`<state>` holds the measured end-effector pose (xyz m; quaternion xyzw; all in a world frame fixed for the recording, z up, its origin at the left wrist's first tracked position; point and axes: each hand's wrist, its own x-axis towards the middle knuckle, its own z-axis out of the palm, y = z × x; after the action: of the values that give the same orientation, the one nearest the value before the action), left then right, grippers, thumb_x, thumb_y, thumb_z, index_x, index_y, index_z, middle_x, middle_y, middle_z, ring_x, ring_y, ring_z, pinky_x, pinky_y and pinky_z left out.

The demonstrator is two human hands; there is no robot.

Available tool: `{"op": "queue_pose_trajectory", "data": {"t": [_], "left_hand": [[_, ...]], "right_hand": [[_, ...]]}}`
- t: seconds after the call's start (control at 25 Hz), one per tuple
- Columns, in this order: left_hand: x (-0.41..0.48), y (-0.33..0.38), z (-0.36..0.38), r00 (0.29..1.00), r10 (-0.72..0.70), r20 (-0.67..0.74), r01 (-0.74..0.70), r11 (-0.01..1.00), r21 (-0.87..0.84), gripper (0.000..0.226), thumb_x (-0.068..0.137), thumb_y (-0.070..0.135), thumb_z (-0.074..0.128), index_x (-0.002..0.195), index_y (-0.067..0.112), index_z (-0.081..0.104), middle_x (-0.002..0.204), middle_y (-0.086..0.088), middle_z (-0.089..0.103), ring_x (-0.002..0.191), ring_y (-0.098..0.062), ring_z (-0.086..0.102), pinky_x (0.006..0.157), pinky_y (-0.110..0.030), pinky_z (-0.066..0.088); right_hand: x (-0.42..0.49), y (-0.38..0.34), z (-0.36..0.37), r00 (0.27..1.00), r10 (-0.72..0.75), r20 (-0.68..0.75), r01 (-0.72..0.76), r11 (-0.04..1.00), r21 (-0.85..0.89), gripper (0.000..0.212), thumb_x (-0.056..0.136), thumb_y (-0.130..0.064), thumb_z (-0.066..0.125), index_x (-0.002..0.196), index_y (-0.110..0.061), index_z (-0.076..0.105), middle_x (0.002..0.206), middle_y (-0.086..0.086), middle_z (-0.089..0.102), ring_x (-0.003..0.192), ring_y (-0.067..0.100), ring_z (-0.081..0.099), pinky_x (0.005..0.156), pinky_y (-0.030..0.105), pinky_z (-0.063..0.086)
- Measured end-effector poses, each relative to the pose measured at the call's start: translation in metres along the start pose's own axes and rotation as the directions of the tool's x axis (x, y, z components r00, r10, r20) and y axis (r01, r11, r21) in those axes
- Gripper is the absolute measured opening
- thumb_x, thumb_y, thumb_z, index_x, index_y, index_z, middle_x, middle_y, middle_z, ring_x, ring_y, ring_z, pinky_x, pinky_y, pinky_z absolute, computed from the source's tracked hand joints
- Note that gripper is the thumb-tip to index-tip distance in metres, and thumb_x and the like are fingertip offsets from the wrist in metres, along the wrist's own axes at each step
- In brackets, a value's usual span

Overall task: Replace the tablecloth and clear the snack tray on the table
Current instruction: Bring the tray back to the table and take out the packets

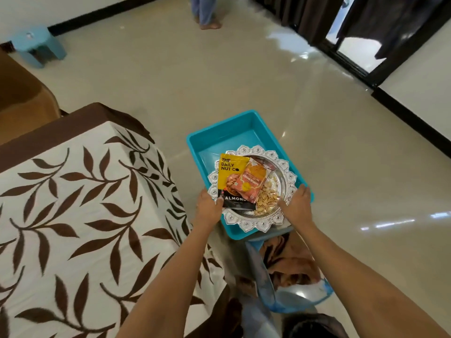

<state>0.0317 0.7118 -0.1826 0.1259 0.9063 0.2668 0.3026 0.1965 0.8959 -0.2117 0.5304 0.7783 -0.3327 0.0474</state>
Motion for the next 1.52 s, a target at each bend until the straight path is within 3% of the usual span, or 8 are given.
{"op": "queue_pose_trajectory", "data": {"t": [0.2,0.36,0.52,0.68,1.08,1.16,1.32,1.52], "left_hand": [[0.019,-0.003,0.016,0.987,-0.029,0.155,0.023,0.999,0.039,0.054,0.092,0.013,0.056,0.141,0.007,0.033,0.141,-0.01,0.047,0.127,-0.028,0.047,0.1,-0.031,0.036],[0.017,-0.001,0.021,0.996,-0.029,0.089,0.027,0.999,0.019,0.069,0.084,0.015,0.068,0.141,0.009,0.031,0.133,-0.007,0.051,0.121,-0.027,0.052,0.097,-0.033,0.042],[0.002,0.006,0.016,0.999,-0.029,0.023,0.031,0.996,-0.078,0.067,0.083,0.012,0.07,0.137,0.008,0.032,0.131,-0.01,0.054,0.119,-0.028,0.054,0.095,-0.033,0.044],[-0.017,0.025,-0.015,0.999,0.02,-0.039,-0.026,0.985,-0.168,0.066,0.081,0.004,0.071,0.135,0.007,0.033,0.129,-0.009,0.054,0.119,-0.026,0.053,0.083,-0.02,0.038],[-0.056,0.035,-0.177,0.942,0.032,-0.335,-0.12,0.961,-0.248,0.068,0.076,0.001,0.073,0.134,0.004,0.037,0.12,-0.005,0.053,0.114,-0.024,0.054,0.078,-0.02,0.038],[-0.067,0.021,-0.211,0.922,-0.014,-0.386,-0.091,0.963,-0.254,0.07,0.078,0.003,0.072,0.137,0.001,0.034,0.125,-0.011,0.054,0.112,-0.026,0.054,0.075,-0.023,0.039],[-0.094,-0.03,-0.272,0.87,-0.124,-0.477,-0.042,0.946,-0.322,0.083,0.076,0.008,0.075,0.143,-0.001,0.027,0.132,-0.016,0.051,0.119,-0.028,0.052,0.079,-0.025,0.042],[-0.153,-0.122,-0.325,0.774,-0.282,-0.567,0.038,0.914,-0.403,0.075,0.076,0.006,0.074,0.138,-0.002,0.032,0.121,-0.016,0.057,0.109,-0.029,0.057,0.072,-0.028,0.041]], "right_hand": [[0.017,0.002,0.008,0.99,0.103,0.094,-0.114,0.987,0.118,0.088,0.09,-0.023,0.064,0.144,0.015,0.006,0.15,0.03,0.02,0.133,0.04,0.034,0.105,0.041,0.034],[0.024,0.0,0.013,0.989,0.14,0.049,-0.146,0.979,0.144,0.074,0.084,-0.013,0.071,0.135,0.014,0.026,0.142,0.028,0.029,0.122,0.036,0.041,0.093,0.036,0.039],[0.018,-0.007,0.002,0.99,0.13,-0.047,-0.116,0.968,0.222,0.071,0.081,-0.006,0.072,0.135,0.009,0.028,0.137,0.027,0.032,0.118,0.036,0.043,0.094,0.036,0.038],[0.01,-0.039,-0.035,0.992,0.05,-0.119,-0.019,0.97,0.243,0.086,0.079,-0.007,0.074,0.144,0.006,0.019,0.143,0.026,0.027,0.126,0.041,0.04,0.104,0.038,0.034],[-0.045,-0.224,-0.098,0.95,-0.281,-0.135,0.308,0.913,0.267,0.08,0.087,-0.006,0.066,0.147,0.003,0.013,0.15,0.021,0.018,0.132,0.038,0.035,0.098,0.031,0.036],[-0.062,-0.261,-0.095,0.928,-0.353,-0.118,0.372,0.89,0.264,0.081,0.088,-0.006,0.064,0.149,0.002,0.01,0.151,0.021,0.015,0.132,0.038,0.035,0.092,0.027,0.036],[-0.107,-0.329,-0.066,0.868,-0.495,-0.039,0.488,0.838,0.243,0.081,0.088,-0.007,0.064,0.149,-0.002,0.012,0.148,0.023,0.019,0.128,0.04,0.04,0.1,0.034,0.036],[-0.186,-0.39,0.003,0.744,-0.658,0.117,0.62,0.745,0.248,0.07,0.091,-0.005,0.057,0.148,-0.012,0.017,0.142,0.021,0.02,0.116,0.035,0.046,0.083,0.025,0.034]]}}
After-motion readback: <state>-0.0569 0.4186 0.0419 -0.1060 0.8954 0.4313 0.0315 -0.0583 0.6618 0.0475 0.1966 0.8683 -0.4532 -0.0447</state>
